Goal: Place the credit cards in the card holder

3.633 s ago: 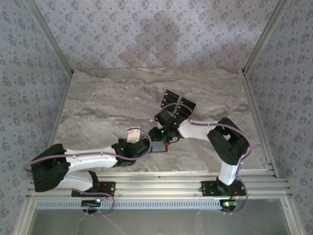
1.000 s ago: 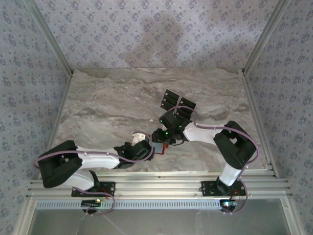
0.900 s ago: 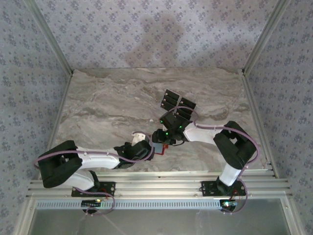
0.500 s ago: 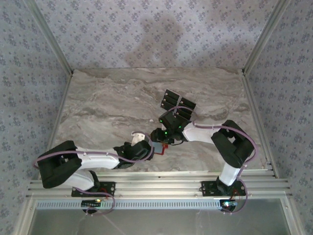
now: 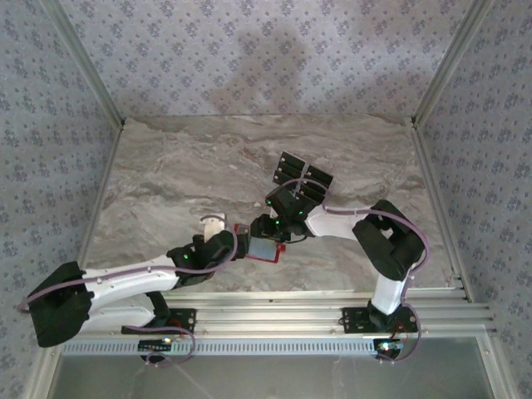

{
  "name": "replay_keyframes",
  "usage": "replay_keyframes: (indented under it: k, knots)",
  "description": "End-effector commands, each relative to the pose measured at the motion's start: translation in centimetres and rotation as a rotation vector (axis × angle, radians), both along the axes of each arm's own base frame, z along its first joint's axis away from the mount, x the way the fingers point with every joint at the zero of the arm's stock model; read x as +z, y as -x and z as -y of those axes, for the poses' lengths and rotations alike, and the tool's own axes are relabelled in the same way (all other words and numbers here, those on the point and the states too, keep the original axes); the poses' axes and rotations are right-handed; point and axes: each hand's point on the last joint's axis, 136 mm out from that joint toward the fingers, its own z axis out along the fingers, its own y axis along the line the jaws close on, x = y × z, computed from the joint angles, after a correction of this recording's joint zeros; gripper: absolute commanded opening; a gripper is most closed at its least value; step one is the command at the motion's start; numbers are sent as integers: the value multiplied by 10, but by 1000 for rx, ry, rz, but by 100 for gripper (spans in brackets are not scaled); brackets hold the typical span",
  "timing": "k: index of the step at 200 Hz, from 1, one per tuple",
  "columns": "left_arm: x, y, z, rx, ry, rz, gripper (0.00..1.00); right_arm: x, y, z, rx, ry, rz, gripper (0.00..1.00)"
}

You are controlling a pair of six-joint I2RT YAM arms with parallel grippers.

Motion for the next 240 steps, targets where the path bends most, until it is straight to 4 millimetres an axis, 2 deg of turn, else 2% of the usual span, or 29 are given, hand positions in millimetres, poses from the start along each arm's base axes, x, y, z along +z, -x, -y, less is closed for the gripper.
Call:
replay_keyframes:
  k: [1, 71, 112, 131, 165, 240]
  knots:
    - [-10, 5, -20, 45, -31, -16, 100, -1, 4, -9, 11, 11, -35, 49]
    - [-20, 14, -30, 38, -7, -23, 100, 15, 2, -31, 41, -1, -16, 49]
    - [-23, 16, -30, 17, -5, -26, 100, 17, 2, -38, 55, 7, -10, 49]
    - [-24, 17, -22, -18, 2, -41, 100, 19, -2, -31, 48, 37, 15, 50]
    - [-21, 14, -27, 20, -16, -42, 100, 19, -1, -4, 52, 168, 76, 49]
    - [-14, 8, -17, 13, -24, -49, 100, -19, 21, 29, 65, 267, 16, 50]
